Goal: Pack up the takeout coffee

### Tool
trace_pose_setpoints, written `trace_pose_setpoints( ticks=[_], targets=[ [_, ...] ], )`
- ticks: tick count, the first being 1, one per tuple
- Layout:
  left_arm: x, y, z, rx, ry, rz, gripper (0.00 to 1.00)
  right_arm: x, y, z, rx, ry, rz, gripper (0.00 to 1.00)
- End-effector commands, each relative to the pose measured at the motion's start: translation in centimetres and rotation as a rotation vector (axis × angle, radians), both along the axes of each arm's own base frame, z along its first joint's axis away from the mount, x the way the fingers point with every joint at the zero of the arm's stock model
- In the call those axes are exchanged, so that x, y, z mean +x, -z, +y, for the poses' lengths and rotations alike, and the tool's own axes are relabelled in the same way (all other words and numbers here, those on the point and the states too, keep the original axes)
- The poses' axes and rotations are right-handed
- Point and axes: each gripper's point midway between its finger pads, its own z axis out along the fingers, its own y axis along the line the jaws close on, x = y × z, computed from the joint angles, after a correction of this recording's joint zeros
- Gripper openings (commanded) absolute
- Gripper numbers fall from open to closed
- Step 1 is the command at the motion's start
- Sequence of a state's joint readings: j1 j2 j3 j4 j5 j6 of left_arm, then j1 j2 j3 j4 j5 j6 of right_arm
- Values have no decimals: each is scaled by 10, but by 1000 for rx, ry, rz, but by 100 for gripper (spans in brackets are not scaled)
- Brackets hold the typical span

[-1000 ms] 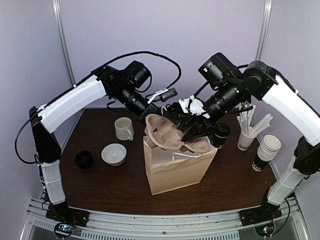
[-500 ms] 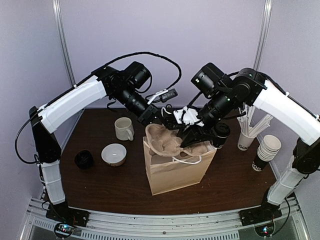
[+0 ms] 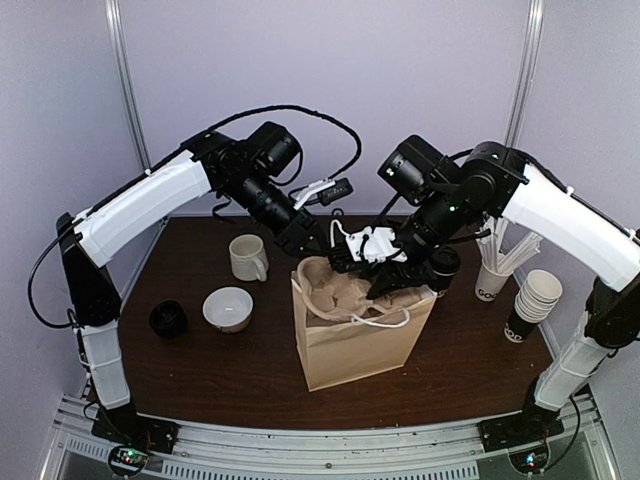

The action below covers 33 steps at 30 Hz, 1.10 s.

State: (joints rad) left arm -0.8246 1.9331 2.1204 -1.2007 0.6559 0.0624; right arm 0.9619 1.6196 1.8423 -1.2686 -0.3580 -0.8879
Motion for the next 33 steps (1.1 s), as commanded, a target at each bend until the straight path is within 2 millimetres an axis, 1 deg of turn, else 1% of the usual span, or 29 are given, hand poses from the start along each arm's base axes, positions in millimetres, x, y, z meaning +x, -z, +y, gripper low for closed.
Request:
trace_pose_setpoints(
  ticks=[1,5,10,11,15,22,23,25,27,28,31,32,33],
  targets=[
    [5,-30,11,-42,-39,-124,43,-2,-2,-6,-33,8,-49,27],
    [2,-29,16,-28,-42,-125,43,-3,1,-5,-50,6,-65,27],
    [3,-13,29,53,-82,-116,45,-4,-3,-7,-48,10,-76,27],
    [2,-11,31,65,-92,-111,47,-3,-3,-7,-49,12,-78,27],
    [-6,0,42,120,-119,-114,49,-2,-3,-8,-55,18,-88,27],
    [-14,4,49,141,-133,-105,49,-1,5,-12,-85,21,-82,26],
    [-14,4,49,142,-135,-106,49,-2,6,-12,-88,20,-81,26],
    [-8,-2,52,152,-187,-133,49,-2,6,-12,-86,22,-79,26],
    [2,-13,59,160,-272,-165,49,-2,4,-11,-80,27,-79,26],
    [3,-21,62,151,-300,-177,50,-1,3,-11,-78,28,-79,26],
    [-7,-41,67,75,-333,-160,51,-1,1,-12,-77,30,-84,26],
    [-13,-44,67,50,-327,-145,51,-1,0,-12,-76,30,-84,26],
    [-18,-42,66,40,-319,-129,52,-2,0,-13,-77,30,-85,26]
  ],
)
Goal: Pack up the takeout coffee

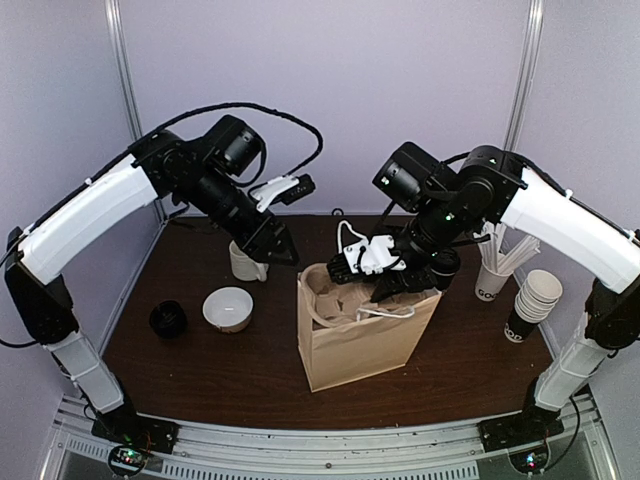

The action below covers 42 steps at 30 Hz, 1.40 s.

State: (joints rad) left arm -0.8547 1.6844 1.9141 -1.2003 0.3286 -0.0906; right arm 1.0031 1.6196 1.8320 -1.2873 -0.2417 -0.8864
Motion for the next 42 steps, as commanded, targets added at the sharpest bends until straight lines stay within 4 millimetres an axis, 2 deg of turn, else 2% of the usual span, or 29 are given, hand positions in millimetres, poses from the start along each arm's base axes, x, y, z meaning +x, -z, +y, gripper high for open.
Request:
trace_pose_setpoints(
  ticks=[1,10,15,22,27,34,42],
  targets=[
    [-16,-33,4,-126,-50,-15,52,-2,-9,-7,2,15,-18,26],
    [-21,-24,-18,-185,-73,59,52,-6,-12,-11,10,23,-9,24],
    [-16,-19,-22,-175,-84,58,52,-9,-23,-11,34,16,-8,23],
    [-23,-18,-30,-189,-60,87,52,-10,-28,-8,63,24,2,23],
    [-26,-7,-26,-139,-85,98,52,-10,-32,-8,72,29,2,23],
    [-27,12,-20,-52,-108,103,52,-7,-26,-13,42,36,-12,23],
    [-44,14,-6,32,-43,139,52,-3,-12,-22,-21,36,-37,23]
  ],
)
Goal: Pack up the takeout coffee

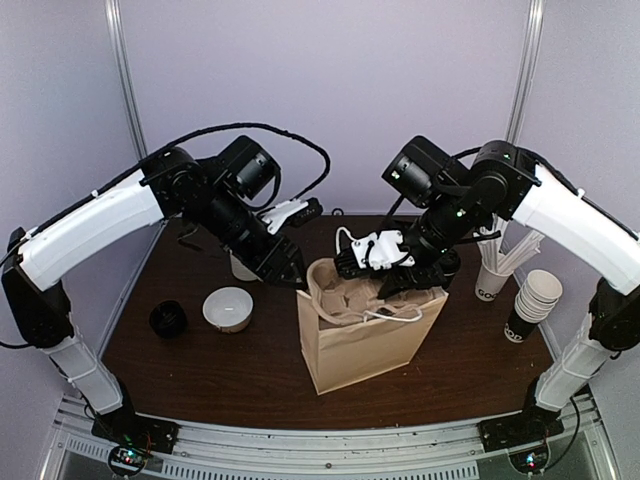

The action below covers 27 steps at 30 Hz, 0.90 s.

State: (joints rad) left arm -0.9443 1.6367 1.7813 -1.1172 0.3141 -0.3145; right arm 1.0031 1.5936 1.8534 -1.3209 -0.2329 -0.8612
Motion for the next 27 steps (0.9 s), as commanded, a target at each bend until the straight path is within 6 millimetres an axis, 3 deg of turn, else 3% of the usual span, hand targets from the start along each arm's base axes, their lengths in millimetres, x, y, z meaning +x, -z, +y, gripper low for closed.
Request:
trace_pose_setpoints(
  ticks=[1,17,27],
  targets=[
    [-14,-6,10,46,66,14,52,1,2,-16,-43,10,-33,23],
    [-12,2,11,88,116,-3,52,4,32,-23,-176,-46,-23,23],
    [-8,-7,10,70,131,-55,49,6,43,-24,-228,-55,-16,24]
  ],
)
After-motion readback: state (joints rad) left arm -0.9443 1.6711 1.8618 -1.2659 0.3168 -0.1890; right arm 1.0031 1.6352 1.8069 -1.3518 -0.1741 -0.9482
